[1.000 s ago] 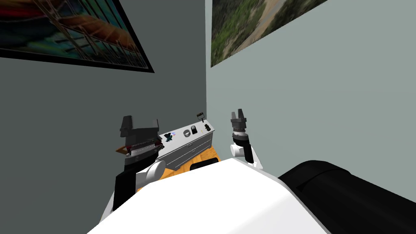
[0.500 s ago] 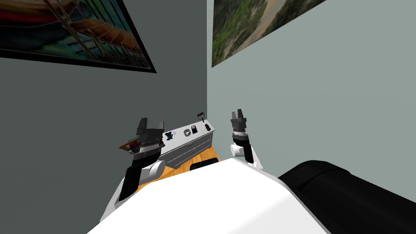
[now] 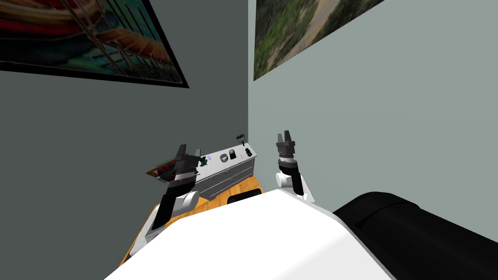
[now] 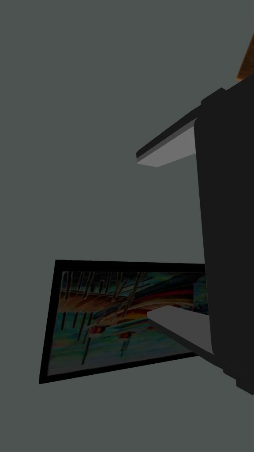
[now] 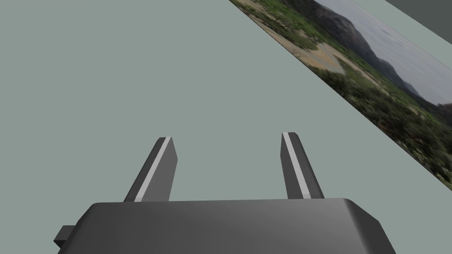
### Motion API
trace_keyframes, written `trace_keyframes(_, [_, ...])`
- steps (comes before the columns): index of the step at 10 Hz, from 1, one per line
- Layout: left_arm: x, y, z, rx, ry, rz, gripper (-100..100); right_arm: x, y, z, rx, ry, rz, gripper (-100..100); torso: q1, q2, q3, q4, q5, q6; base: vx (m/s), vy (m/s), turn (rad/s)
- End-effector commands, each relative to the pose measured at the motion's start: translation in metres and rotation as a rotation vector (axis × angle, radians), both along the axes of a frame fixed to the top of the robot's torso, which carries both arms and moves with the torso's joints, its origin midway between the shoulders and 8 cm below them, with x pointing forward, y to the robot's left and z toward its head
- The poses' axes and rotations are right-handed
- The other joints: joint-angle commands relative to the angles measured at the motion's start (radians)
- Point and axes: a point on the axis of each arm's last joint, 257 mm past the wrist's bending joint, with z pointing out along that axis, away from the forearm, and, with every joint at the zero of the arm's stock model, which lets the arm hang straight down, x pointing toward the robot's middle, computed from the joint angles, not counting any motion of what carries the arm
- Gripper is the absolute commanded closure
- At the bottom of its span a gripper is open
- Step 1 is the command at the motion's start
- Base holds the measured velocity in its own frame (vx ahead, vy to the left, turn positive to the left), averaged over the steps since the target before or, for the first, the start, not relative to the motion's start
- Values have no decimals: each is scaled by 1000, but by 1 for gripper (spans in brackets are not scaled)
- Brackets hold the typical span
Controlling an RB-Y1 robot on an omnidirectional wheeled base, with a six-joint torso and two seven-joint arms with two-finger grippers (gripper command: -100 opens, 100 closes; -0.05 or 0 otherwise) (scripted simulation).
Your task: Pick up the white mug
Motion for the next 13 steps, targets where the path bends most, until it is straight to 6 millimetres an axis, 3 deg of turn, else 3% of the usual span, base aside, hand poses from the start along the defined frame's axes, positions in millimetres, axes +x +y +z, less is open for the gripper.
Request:
trace_keyframes(1, [7, 5, -15, -2, 33, 3, -100, 0, 0, 0, 0, 0, 0, 0, 0, 0, 0, 0, 0, 0, -4, -24, 30])
trace_keyframes(5, [31, 15, -68, -12, 156, 15, -100, 0, 0, 0, 0, 0, 0, 0, -1, -1, 0, 0, 0, 0, 2, -37, 65])
trace_keyframes(7, [37, 19, -89, -17, 201, 20, -100, 0, 0, 0, 0, 0, 0, 0, 0, -1, -1, 0, 0, 0, 11, -19, 39])
trace_keyframes(8, [37, 19, -89, -17, 201, 20, -100, 0, 0, 0, 0, 0, 0, 0, 1, -1, -1, 0, 0, 0, 9, -10, 16])
trace_keyframes(13, [58, 27, -168, -34, 382, 36, -100, 0, 0, 0, 0, 0, 0, 0, 0, -3, -2, -1, 0, 0, 33, -24, 49])
